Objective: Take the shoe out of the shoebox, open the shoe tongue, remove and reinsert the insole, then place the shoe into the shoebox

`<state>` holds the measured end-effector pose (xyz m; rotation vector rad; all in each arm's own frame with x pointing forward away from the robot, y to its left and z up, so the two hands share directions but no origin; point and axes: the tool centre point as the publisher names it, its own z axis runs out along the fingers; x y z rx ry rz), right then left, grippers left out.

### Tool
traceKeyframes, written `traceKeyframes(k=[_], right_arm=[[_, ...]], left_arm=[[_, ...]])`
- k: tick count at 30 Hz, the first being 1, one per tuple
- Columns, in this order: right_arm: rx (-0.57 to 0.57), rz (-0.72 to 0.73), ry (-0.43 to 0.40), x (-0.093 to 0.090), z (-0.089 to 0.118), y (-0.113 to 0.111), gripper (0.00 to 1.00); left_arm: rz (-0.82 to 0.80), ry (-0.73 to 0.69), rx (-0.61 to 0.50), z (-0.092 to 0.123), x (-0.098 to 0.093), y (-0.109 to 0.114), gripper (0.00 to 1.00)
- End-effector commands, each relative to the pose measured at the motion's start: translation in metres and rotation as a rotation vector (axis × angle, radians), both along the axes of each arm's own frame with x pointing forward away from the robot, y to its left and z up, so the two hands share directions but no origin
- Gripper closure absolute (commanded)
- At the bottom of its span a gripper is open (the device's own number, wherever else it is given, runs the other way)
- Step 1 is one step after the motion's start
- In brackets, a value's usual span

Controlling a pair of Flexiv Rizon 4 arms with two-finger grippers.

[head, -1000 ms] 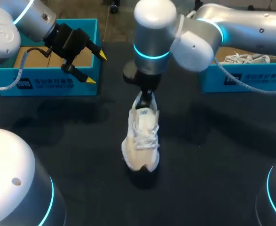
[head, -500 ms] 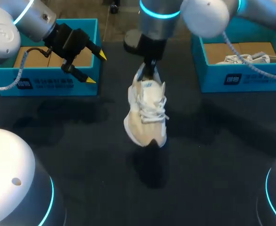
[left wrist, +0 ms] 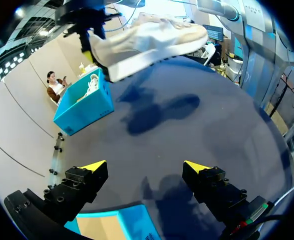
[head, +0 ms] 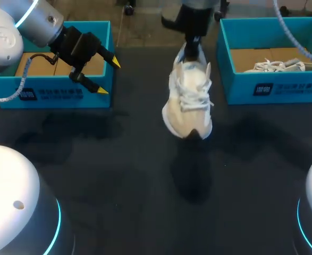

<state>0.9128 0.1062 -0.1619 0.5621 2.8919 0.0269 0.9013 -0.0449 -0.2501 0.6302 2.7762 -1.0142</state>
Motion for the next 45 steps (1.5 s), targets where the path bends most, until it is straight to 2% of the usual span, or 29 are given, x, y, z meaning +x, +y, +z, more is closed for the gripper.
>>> traceKeyframes(k=[1, 5, 32, 35, 41, 45], right_arm=[[0.005, -0.005, 0.011, 0.008, 0.018, -0.015, 1.00], [0.017, -0.042, 0.038, 0.022, 0.023, -0.029, 1.00], [0.017, -0.042, 0.038, 0.022, 0.023, -0.029, 1.00], [0.012, -0.095, 0.103, 0.025, 0.010, -0.042, 1.00], [0.010, -0.103, 0.081, 0.038, 0.005, -0.068, 1.00], [-0.012, -0.080, 0.062, 0.049, 0.003, -0.095, 1.00]], left_arm=[[0.000, 0.000, 0.003, 0.000, 0.000, 0.000, 0.00], [0.000, 0.000, 0.003, 0.000, 0.000, 0.000, 0.00], [0.000, 0.000, 0.003, 0.000, 0.000, 0.000, 0.00], [0.000, 0.000, 0.003, 0.000, 0.000, 0.000, 0.00], [0.000, 0.000, 0.003, 0.000, 0.000, 0.000, 0.00], [0.000, 0.000, 0.003, 0.000, 0.000, 0.000, 0.00]])
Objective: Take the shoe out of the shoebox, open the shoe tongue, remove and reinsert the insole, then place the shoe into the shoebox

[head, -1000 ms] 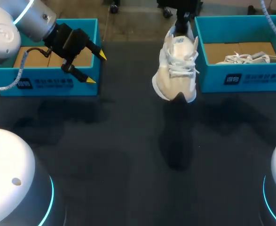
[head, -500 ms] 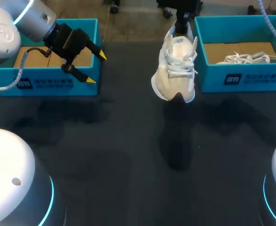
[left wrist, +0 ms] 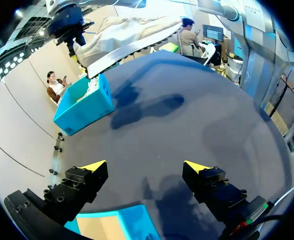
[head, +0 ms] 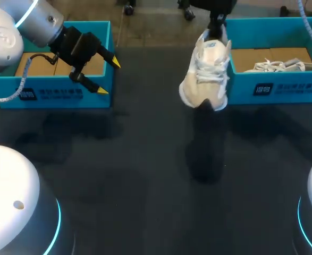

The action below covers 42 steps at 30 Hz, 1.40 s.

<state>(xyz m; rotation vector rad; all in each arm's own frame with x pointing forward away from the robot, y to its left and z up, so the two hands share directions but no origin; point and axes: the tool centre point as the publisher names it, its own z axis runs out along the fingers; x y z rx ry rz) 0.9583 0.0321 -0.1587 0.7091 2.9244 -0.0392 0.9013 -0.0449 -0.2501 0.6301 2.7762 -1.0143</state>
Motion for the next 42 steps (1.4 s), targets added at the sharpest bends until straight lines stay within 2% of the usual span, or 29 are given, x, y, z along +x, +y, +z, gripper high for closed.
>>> traceKeyframes(k=[1, 14, 22, 31, 38, 41, 42], right_arm=[[-0.001, 0.021, -0.007, 0.006, 0.000, -0.027, 1.00], [-0.119, 0.024, -0.039, 0.049, -0.005, -0.098, 1.00], [-0.133, -0.036, -0.069, 0.069, -0.006, -0.136, 1.00], [-0.161, -0.085, -0.063, 0.092, -0.008, -0.176, 1.00], [-0.199, -0.115, -0.064, 0.117, -0.006, -0.215, 1.00], [-0.211, -0.119, -0.077, 0.126, -0.003, -0.224, 1.00], [-0.219, -0.122, -0.083, 0.135, -0.001, -0.231, 1.00]], left_arm=[[0.000, 0.000, 0.003, 0.000, 0.000, 0.000, 0.00], [0.000, 0.000, 0.003, 0.000, 0.000, 0.000, 0.00], [0.000, 0.000, 0.003, 0.000, 0.000, 0.000, 0.00], [0.000, 0.000, 0.003, 0.000, 0.000, 0.000, 0.00], [0.000, 0.000, 0.003, 0.000, 0.000, 0.000, 0.00], [0.000, 0.000, 0.003, 0.000, 0.000, 0.000, 0.00], [0.000, 0.000, 0.003, 0.000, 0.000, 0.000, 0.00]])
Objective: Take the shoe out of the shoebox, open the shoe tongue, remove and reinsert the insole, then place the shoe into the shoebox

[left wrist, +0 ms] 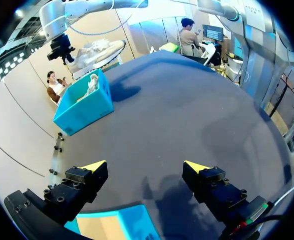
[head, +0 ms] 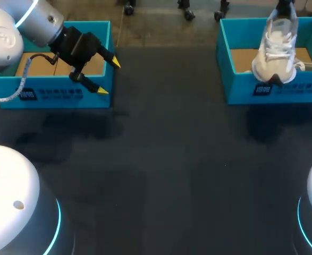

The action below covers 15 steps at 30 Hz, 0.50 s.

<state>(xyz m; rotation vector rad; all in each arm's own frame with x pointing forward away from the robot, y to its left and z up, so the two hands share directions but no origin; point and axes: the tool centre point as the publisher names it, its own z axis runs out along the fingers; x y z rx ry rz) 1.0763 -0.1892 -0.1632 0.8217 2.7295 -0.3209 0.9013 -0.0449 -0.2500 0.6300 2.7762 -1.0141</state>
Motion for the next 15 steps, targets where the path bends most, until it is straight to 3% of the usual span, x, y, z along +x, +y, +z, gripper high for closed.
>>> traceKeyframes(k=[1, 15], right_arm=[[-0.011, -0.012, 0.009, 0.023, 0.004, -0.015, 1.00], [-0.016, -0.052, 0.001, 0.070, 0.005, -0.059, 1.00]], left_arm=[[0.000, 0.000, 0.003, 0.000, 0.000, 0.000, 0.00], [0.000, 0.000, 0.003, 0.000, 0.000, 0.000, 0.00]])
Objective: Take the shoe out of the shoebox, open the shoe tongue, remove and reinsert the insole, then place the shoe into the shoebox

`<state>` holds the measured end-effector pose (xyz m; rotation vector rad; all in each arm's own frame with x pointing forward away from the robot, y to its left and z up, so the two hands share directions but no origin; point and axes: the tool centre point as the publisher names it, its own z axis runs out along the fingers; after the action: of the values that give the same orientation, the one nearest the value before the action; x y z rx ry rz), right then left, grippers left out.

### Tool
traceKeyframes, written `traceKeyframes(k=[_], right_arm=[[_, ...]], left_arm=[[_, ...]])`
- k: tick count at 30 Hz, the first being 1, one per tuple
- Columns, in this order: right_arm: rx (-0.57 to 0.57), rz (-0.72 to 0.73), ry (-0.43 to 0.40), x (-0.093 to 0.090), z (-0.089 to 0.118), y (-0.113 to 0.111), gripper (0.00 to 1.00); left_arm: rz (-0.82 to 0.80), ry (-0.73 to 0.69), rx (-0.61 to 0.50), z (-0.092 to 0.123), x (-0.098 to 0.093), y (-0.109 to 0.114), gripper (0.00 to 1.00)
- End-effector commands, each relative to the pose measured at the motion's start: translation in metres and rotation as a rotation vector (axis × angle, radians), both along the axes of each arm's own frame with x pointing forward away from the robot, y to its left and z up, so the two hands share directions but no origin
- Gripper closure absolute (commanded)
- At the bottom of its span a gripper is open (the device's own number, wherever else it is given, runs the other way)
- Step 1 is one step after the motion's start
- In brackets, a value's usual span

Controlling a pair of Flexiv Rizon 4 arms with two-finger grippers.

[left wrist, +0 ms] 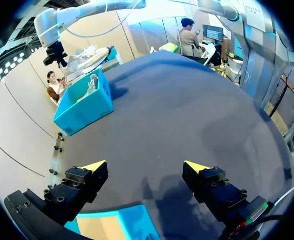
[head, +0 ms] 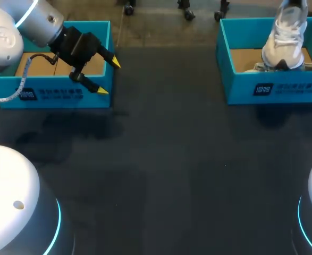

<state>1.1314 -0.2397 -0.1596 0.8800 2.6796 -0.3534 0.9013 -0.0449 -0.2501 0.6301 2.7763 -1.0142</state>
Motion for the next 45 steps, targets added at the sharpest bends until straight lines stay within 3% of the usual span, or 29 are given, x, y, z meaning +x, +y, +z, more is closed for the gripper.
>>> traceKeyframes(k=[1, 22, 33, 39, 45], right_arm=[[0.010, -0.005, 0.029, 0.018, 0.002, -0.011, 1.00], [0.018, 0.000, 0.014, 0.022, 0.003, -0.017, 1.00], [-0.008, -0.095, -0.045, 0.048, -0.005, -0.061, 1.00], [0.011, -0.220, -0.079, 0.056, -0.007, -0.089, 1.00], [0.041, -0.431, -0.093, 0.057, -0.010, -0.110, 1.00]], left_arm=[[0.000, 0.000, 0.003, 0.000, 0.000, 0.000, 0.00], [0.000, 0.000, 0.003, 0.000, 0.000, 0.000, 0.00], [0.000, 0.000, 0.003, 0.000, 0.000, 0.000, 0.00], [0.000, 0.000, 0.003, 0.000, 0.000, 0.000, 0.00], [0.000, 0.000, 0.003, 0.000, 0.000, 0.000, 0.00]])
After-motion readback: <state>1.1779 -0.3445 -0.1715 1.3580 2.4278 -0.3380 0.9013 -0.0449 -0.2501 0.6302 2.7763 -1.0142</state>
